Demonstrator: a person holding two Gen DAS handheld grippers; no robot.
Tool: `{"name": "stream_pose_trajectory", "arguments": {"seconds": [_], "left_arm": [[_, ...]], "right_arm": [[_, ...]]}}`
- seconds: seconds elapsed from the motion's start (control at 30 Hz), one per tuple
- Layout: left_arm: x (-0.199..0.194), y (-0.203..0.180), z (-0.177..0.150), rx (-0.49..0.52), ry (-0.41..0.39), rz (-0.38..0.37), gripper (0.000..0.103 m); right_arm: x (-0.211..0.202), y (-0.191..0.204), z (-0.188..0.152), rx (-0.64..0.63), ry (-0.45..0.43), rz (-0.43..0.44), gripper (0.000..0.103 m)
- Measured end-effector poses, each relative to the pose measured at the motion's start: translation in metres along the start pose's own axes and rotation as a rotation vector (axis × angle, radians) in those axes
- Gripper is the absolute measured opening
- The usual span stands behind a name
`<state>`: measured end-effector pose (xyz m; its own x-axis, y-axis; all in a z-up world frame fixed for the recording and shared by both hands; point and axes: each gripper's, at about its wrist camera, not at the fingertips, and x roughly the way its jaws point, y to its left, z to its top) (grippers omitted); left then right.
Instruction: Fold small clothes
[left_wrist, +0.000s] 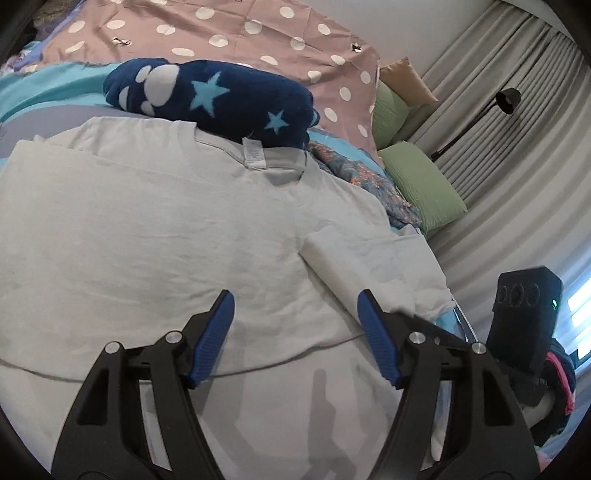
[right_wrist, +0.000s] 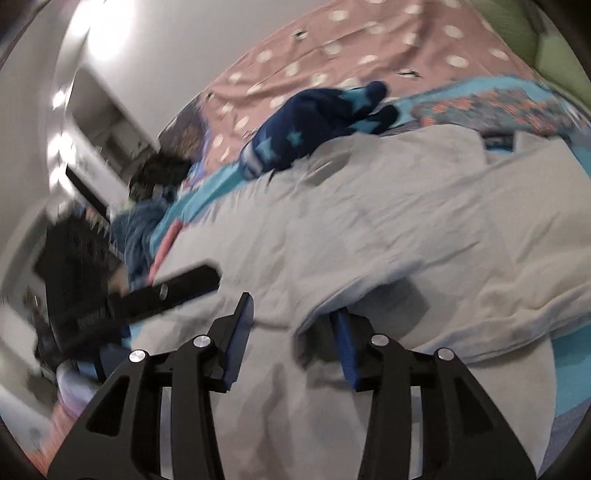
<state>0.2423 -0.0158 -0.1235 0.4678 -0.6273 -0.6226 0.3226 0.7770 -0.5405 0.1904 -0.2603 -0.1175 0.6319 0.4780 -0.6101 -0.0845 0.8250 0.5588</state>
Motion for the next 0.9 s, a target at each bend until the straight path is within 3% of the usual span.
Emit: {"name": "stream_pose_trajectory", "arguments": {"seconds": [0.07, 0.1, 0.23, 0.3, 0.43, 0.67, 0.7, 0.73, 0.77, 0.9], "left_arm": [[-0.004, 0.005, 0.002, -0.028, -0.009, -0.013, 0.070], [-0.006, 0.007, 0.003, -0.041, -0.013, -0.023, 0.070], [-0.010, 0.016, 0.006, -0.092, 0.002, -0.112, 0.073], [-0.007, 0.014, 0.004, -0.078, 0.034, -0.116, 0.074], [0.011, 0.012, -0.003, -0.065, 0.106, -0.079, 0.074], [0.017, 0.010, -0.002, -0.055, 0.102, -0.052, 0.070], [0.018, 0.008, -0.003, -0.043, 0.101, -0.034, 0.064], [0.021, 0.006, -0.003, -0.024, 0.105, -0.005, 0.036], [0.024, 0.006, -0.003, -0.020, 0.115, 0.005, 0.017], [0.023, -0.001, 0.000, -0.007, 0.103, 0.001, 0.004]], "right_arm": [[0.002, -0.009, 0.003, 0.070, -0.020, -0.009, 0.043], [0.007, -0.003, 0.002, 0.035, -0.013, 0.013, 0.043], [0.013, 0.054, -0.020, -0.310, 0.102, 0.165, 0.042], [0.012, 0.067, -0.029, -0.400, 0.125, 0.150, 0.042], [0.012, 0.063, -0.031, -0.410, 0.147, 0.126, 0.042], [0.004, 0.037, -0.032, -0.296, 0.159, 0.108, 0.042], [0.000, 0.036, -0.033, -0.289, 0.154, 0.107, 0.042], [-0.004, 0.034, -0.033, -0.281, 0.144, 0.104, 0.042], [-0.007, 0.033, -0.033, -0.277, 0.135, 0.100, 0.043], [-0.032, 0.022, -0.031, -0.255, 0.075, 0.054, 0.043]]}}
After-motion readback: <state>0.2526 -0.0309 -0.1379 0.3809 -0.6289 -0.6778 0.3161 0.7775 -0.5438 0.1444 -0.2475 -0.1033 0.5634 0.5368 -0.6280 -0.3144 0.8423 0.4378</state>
